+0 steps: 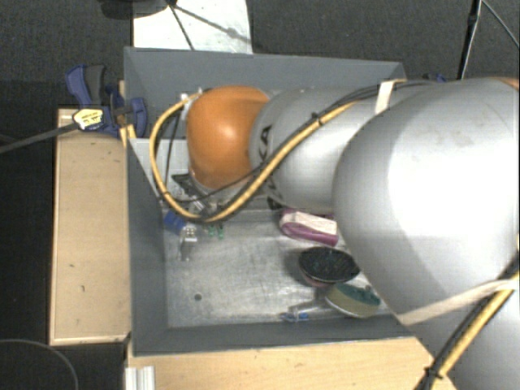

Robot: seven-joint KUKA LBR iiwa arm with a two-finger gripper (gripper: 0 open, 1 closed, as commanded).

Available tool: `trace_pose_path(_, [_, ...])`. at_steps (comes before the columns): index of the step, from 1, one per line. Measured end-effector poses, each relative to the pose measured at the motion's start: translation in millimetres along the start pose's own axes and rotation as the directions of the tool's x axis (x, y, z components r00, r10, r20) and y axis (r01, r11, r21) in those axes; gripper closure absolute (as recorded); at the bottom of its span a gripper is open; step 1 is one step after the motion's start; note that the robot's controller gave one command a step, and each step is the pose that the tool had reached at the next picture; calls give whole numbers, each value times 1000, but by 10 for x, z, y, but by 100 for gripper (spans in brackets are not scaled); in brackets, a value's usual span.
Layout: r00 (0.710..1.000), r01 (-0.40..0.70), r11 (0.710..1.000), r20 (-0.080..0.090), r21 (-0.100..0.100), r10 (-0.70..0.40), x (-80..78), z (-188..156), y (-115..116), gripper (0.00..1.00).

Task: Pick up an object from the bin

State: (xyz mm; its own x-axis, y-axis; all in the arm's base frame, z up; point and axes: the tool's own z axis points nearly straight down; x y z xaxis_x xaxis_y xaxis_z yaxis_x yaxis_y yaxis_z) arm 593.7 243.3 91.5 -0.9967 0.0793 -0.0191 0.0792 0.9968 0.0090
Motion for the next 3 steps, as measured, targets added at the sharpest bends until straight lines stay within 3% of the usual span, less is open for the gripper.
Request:
trace_pose_path(1, [972, -236, 972, -10, 8, 236, 11, -99, -54, 0])
trace_pose_path(2, [880, -475, 880, -7, 10, 475, 11, -140, 72, 0])
trace_pose_path(3, [830, -558, 830, -14, 20, 558, 16, 204, 46, 0])
